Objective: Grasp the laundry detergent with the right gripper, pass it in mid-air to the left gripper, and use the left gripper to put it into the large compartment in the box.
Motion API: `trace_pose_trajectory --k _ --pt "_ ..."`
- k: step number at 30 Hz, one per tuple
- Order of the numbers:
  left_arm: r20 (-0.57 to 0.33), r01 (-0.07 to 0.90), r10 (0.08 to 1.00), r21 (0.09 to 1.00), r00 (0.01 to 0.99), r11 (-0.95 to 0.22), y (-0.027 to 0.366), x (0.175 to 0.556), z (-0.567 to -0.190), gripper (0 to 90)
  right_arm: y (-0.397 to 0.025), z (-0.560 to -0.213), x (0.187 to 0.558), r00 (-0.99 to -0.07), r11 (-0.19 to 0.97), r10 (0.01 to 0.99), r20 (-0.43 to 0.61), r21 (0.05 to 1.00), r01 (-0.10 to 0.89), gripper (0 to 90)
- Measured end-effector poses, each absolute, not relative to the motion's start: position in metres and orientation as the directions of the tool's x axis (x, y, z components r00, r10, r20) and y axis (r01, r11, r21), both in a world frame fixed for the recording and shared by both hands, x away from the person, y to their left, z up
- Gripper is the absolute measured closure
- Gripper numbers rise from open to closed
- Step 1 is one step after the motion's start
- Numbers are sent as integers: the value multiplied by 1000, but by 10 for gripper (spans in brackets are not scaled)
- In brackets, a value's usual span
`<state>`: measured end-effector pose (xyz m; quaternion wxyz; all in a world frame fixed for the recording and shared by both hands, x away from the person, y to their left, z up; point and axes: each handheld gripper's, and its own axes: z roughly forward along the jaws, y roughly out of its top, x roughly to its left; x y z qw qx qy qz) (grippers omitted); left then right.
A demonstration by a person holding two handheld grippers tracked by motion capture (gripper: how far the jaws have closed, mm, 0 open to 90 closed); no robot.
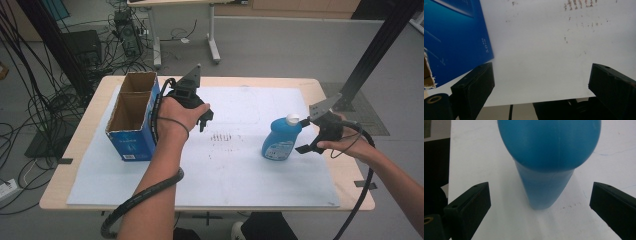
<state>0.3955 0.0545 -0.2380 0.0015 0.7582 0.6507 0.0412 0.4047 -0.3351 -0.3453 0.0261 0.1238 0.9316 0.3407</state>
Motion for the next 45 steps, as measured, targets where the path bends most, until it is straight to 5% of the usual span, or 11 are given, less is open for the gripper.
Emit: trace_pose_trajectory --k 45 --pt "55 987 987 48 149 -151 60 397 -243 70 -322 -392 403 -962 575 270 50 793 203 20"
